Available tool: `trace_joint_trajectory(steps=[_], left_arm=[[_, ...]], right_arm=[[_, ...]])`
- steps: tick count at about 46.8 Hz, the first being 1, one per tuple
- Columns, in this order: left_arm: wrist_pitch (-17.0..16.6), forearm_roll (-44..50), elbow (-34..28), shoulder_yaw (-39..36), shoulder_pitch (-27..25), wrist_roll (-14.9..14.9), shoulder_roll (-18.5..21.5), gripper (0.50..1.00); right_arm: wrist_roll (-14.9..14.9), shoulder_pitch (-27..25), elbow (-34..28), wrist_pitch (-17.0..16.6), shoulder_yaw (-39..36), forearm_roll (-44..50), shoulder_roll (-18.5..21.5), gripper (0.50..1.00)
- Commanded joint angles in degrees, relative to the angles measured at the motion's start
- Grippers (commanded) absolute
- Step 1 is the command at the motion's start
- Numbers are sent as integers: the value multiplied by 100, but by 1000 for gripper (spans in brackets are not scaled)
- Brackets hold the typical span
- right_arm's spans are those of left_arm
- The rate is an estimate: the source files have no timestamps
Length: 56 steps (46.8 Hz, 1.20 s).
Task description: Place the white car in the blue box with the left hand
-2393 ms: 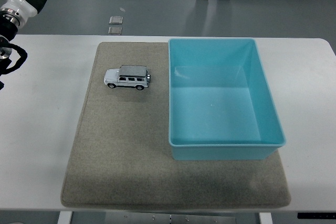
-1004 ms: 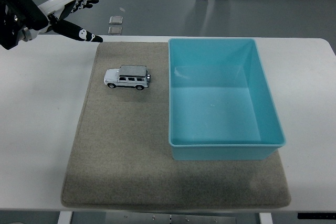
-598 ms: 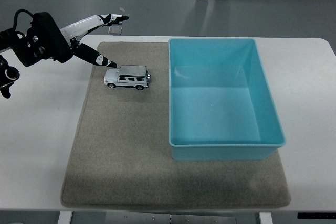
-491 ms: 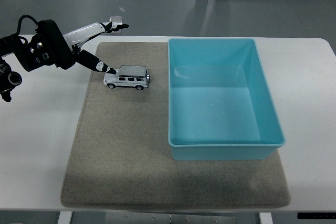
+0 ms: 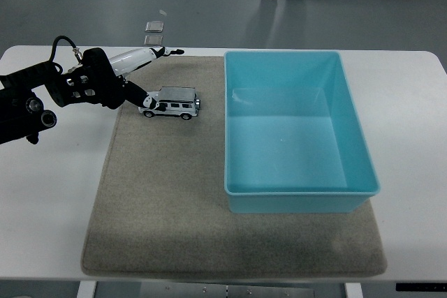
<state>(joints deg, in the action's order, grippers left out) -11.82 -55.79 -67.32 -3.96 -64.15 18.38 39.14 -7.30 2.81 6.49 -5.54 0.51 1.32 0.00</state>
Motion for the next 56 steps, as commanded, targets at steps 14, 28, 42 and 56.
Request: trace_joint_trajectory(steps=[14, 28, 42, 56], left_arm=[[-286, -2, 342, -333, -1, -168, -380, 981], [-584, -2, 438, -562, -1, -212, -538, 981], [-637, -2, 729, -615, 25, -212, -776, 977], [-637, -2, 729, -729, 16, -212, -785, 904]], right_arm=[[0, 0, 1, 0, -7, 0, 0, 936], [-8, 0, -7, 0, 2, 0, 0, 936], [1, 0, 1, 0, 2, 0, 0, 936], [1, 0, 1, 0, 2, 0, 0, 936]])
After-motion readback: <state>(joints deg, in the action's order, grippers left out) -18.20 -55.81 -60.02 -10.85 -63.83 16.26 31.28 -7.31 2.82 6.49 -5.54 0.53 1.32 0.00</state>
